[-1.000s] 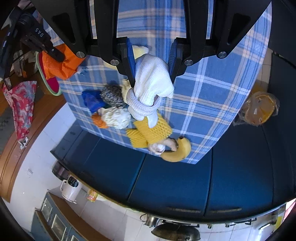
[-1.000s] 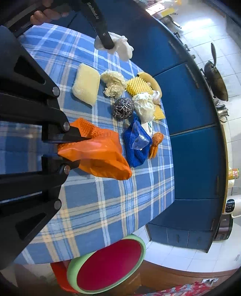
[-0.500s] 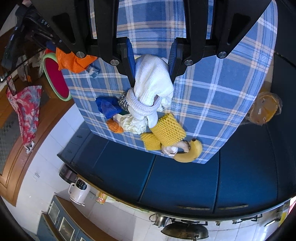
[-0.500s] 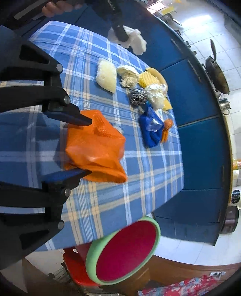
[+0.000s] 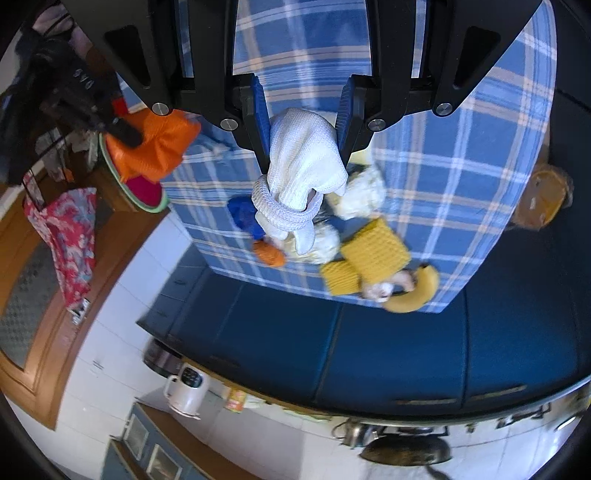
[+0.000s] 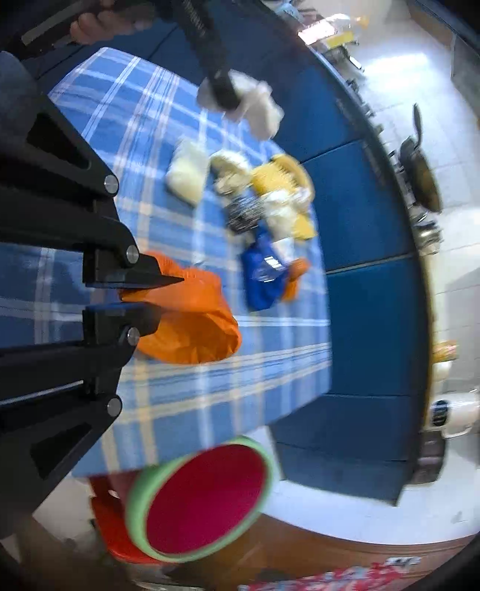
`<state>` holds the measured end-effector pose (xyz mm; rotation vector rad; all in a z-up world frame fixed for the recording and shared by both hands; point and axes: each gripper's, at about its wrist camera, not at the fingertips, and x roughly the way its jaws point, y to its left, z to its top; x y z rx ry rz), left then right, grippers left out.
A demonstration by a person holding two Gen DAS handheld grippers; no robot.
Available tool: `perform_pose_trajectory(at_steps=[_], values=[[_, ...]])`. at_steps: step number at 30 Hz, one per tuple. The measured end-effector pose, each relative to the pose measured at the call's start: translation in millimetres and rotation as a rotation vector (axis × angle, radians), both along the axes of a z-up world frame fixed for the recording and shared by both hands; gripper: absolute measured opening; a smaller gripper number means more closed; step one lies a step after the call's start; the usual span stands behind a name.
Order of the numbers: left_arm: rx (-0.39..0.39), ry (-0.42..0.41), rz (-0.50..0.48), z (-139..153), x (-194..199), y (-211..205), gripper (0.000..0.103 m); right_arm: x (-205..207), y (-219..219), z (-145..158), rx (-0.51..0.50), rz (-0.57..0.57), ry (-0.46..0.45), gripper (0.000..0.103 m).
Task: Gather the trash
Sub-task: 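Carry the white bundle and orange bag with both tools over the red bucket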
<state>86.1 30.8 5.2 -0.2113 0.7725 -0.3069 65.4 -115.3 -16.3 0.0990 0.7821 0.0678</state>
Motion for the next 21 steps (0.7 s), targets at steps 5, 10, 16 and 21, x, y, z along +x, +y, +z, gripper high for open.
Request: perform_pose_trajectory(at_steps=[5,10,16,21], values=[[-0.008,-0.006,-0.063,11,4,-22,0.032,-6,-5,35,-0.006,0.028,-0.076,0.007],[-0.013,-0.001,-0.125,22,7,-49,0.032,-12,-21,55,-0.035,0.0,-0.122,0.007],[0.002,-0.024,-0.201,34,11,-94,0.032,-18,-62,66,-0.038,-0.09,-0.143,0.007],[0.013,-0.025,-0.28,35,16,-141,0.032,-24,-103,66,-0.04,-0.177,-0.144,0.007]])
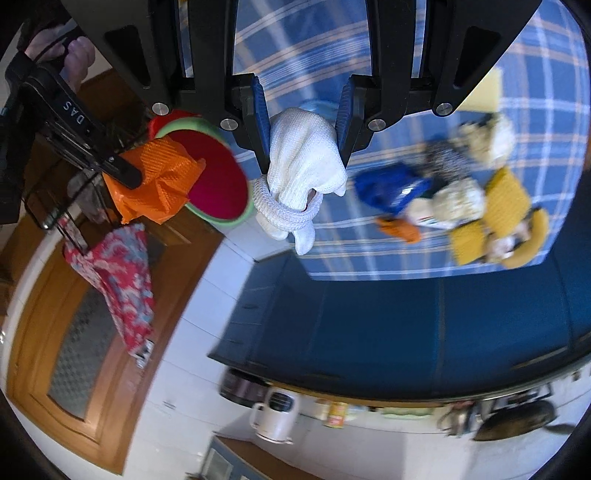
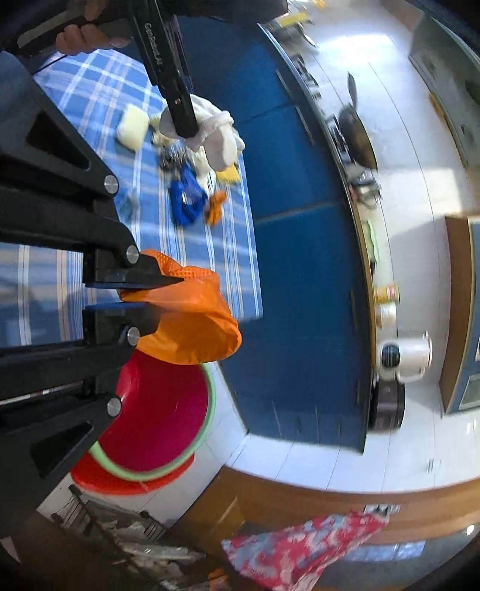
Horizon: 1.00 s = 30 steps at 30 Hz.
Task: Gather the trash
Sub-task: 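Carry the white bundle and orange bag with both tools over the red bucket, then open both tools to drop the bundle and bag into the bucket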
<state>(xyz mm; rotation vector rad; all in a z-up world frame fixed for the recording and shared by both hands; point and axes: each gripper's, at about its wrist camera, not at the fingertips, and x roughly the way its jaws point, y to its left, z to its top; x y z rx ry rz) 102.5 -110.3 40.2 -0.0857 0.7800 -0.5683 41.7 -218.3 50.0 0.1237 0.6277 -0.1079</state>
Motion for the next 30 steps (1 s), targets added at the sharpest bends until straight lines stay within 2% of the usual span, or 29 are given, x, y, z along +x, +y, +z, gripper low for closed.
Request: perform_pose_trajectory(at_steps=[5,12,24,25,27,30], values=[[0.022,0.012,-0.076,-8,7,-50,0.032,-3,-41,-9,0.039,-0.076,0.012,0.007],[0.057,0.049,-0.19,-35,18,-119,0.032,-1,-93,-41,0.102,-0.169,0.067,0.007],[0.166,0.105,-0.302,-87,34,-197,0.033,5,-151,-94,0.176,-0.269,0.151,0.01],[0.178,0.102,-0.304,-88,35,-201,0.035,5,-153,-96,0.178,-0.275,0.154,0.01],[0.196,0.097,-0.305,-90,37,-206,0.045,6,-157,-101,0.188,-0.283,0.157,0.01],[0.206,0.086,-0.297,-89,37,-209,0.059,5,-162,-105,0.209,-0.296,0.159,0.02]])
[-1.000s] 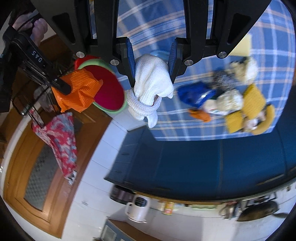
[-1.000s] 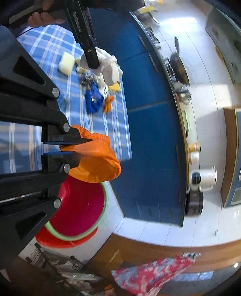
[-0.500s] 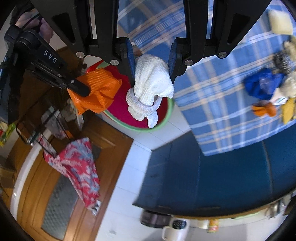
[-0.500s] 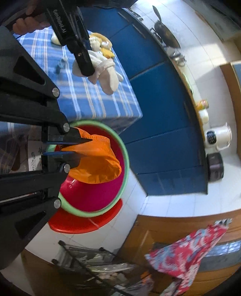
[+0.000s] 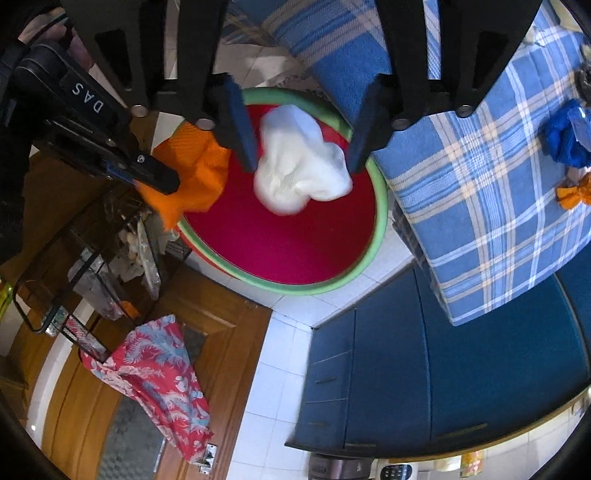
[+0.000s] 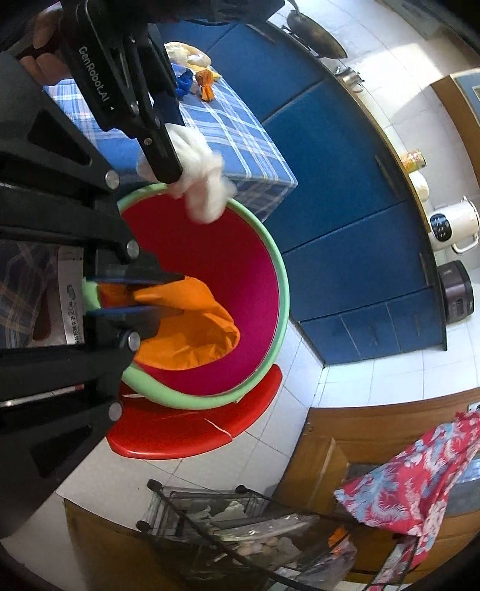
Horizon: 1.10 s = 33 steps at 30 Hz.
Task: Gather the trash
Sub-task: 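Open both tools to drop the bundle and bag into the bucket, then move the left tool back over the crumpled white paper on the table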
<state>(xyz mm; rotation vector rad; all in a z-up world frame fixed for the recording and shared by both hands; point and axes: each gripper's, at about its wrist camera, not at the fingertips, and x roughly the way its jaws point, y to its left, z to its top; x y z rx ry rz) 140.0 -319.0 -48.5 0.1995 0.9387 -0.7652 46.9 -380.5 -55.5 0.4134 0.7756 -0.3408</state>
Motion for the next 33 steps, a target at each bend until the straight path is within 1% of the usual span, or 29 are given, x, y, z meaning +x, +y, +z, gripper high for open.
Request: perform_pose_trajectory(at_steps=[1,2,9,12,14,16,22,27,33], values=[[0.001,-0.009,0.003,1,-1,0,0.06,0,-2,-1,0.005,-0.004,-0.002,0.028],[0.005,-0.018,0.004,2,-1,1,0.061,-1,-4,-1,0.01,-0.008,-0.009,0.034],[0.0,-0.023,0.048,10,2,15,0.061,-8,-3,9,0.022,-0.026,-0.049,0.037],[-0.009,-0.025,0.073,15,1,27,0.061,-14,2,15,0.015,-0.024,-0.064,0.042],[-0.018,-0.028,0.09,19,-1,37,0.061,-18,7,20,0.01,-0.021,-0.073,0.047],[-0.031,-0.026,0.108,24,-3,48,0.061,-22,14,25,0.003,-0.021,-0.08,0.05],[-0.055,-0.034,0.176,36,-9,88,0.061,-34,39,37,0.008,0.008,-0.102,0.052],[-0.055,-0.045,0.258,44,-8,127,0.061,-37,67,44,0.012,0.055,-0.117,0.052],[-0.044,-0.074,0.312,52,-14,169,0.061,-31,95,49,0.019,0.112,-0.131,0.052]])
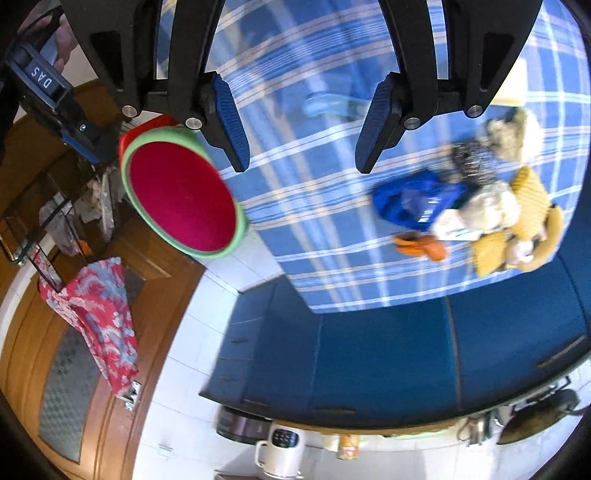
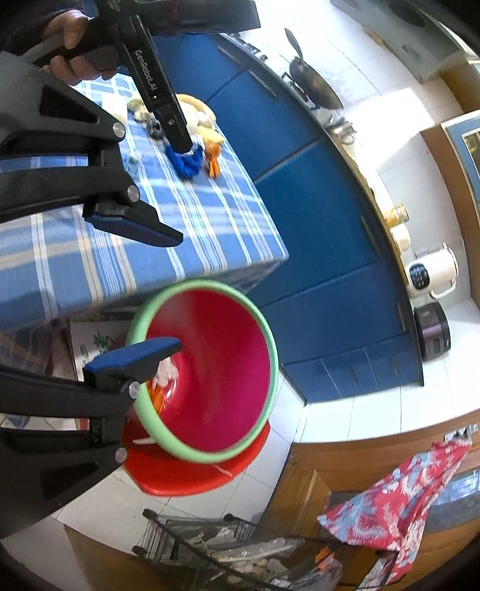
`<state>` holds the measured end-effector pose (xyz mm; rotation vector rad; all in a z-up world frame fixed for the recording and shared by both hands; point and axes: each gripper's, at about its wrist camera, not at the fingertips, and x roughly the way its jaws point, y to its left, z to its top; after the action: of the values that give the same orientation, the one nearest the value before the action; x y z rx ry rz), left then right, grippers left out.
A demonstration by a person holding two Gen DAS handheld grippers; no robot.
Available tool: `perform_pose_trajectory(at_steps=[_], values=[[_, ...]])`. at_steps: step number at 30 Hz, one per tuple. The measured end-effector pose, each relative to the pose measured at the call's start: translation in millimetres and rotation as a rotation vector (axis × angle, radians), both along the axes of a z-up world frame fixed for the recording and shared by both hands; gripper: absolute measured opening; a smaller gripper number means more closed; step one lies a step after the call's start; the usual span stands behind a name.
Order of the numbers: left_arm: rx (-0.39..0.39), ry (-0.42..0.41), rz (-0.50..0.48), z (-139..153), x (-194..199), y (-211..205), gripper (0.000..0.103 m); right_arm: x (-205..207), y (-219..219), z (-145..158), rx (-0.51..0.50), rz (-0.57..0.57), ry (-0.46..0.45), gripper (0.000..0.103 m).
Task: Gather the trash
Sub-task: 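Move the left tool back over the crumpled white paper on the table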
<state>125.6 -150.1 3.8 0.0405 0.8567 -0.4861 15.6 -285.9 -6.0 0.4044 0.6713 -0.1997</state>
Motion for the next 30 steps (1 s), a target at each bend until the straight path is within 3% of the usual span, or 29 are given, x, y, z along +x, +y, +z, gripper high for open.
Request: perform_pose_trajectory(at_steps=[15,25,30], values=[[0.03,-0.018,0.173,-2,1,91,0.061,23,54,-14,0.036,0.104,0.039,0.052],[0.051,0.013,0.362,-31,20,160,0.061,41,88,-34,0.084,0.128,0.072,0.053],[0.035,0.05,0.407,-49,33,177,0.061,52,106,-44,0.078,0.16,0.119,0.053]])
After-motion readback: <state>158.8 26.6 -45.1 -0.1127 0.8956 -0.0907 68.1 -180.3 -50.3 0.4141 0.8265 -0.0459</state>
